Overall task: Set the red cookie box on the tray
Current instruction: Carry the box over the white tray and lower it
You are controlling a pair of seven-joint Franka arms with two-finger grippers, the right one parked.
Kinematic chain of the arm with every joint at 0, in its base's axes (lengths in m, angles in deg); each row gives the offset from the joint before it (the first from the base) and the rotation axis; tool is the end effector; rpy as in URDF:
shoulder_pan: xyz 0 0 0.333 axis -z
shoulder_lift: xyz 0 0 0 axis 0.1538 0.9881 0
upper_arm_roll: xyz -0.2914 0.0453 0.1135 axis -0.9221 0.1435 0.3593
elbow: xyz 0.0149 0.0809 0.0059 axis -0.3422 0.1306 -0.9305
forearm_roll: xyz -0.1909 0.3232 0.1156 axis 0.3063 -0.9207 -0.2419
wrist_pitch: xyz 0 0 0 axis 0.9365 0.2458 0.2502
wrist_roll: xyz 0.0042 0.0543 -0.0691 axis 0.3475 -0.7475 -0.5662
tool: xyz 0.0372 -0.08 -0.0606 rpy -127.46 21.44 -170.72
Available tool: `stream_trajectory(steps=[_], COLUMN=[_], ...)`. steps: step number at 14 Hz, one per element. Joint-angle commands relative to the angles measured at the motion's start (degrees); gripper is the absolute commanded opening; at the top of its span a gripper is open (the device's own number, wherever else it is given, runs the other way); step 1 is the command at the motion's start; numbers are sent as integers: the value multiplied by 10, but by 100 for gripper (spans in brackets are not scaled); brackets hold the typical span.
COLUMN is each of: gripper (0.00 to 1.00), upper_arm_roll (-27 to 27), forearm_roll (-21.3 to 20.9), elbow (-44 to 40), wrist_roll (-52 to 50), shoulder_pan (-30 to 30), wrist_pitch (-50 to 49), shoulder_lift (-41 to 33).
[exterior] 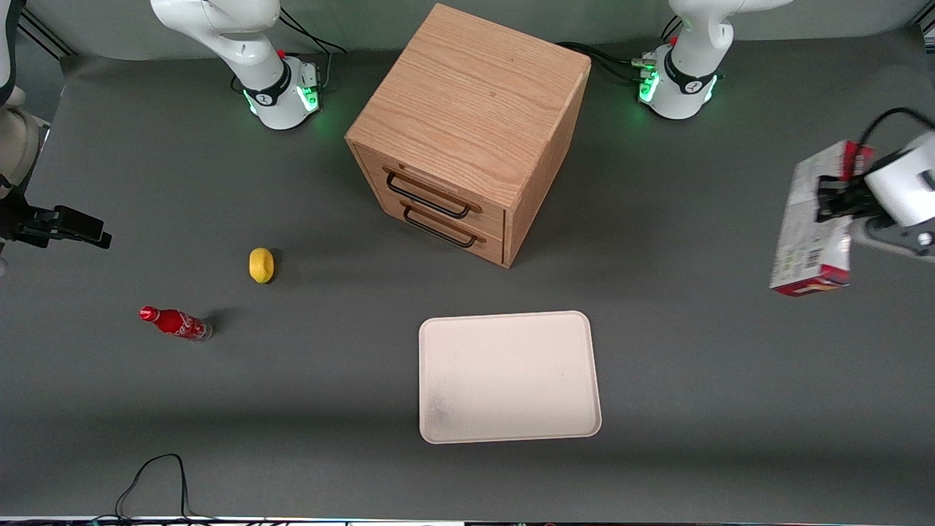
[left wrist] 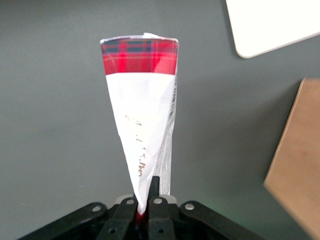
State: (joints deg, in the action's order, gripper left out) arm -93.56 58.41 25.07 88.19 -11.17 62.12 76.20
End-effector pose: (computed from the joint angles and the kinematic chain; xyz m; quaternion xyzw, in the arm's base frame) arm 0.5766 -0.0514 0.5850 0.9912 -0.1083 -0.0759 0.0080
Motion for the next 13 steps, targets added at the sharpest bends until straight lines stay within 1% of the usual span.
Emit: stream_trajectory(steps=[1, 4, 5, 6, 8, 10, 13], gripper=[0, 0, 0, 0, 0, 0, 0], upper_arm_roll=[-17, -29, -28, -28, -26, -23, -22], forearm_roll=[4, 3, 3, 3, -4, -25, -31], elbow=[-96, -237, -275, -291, -289, -289, -286], wrist_roll=[-129, -229, -250, -265, -298, -336, -360], shoulder_pan=[49, 114, 136, 154, 183, 215, 220], wrist_pitch=[-10, -8, 4, 28, 100, 165, 232], shoulder_lift=[83, 207, 245, 275, 322, 368, 419])
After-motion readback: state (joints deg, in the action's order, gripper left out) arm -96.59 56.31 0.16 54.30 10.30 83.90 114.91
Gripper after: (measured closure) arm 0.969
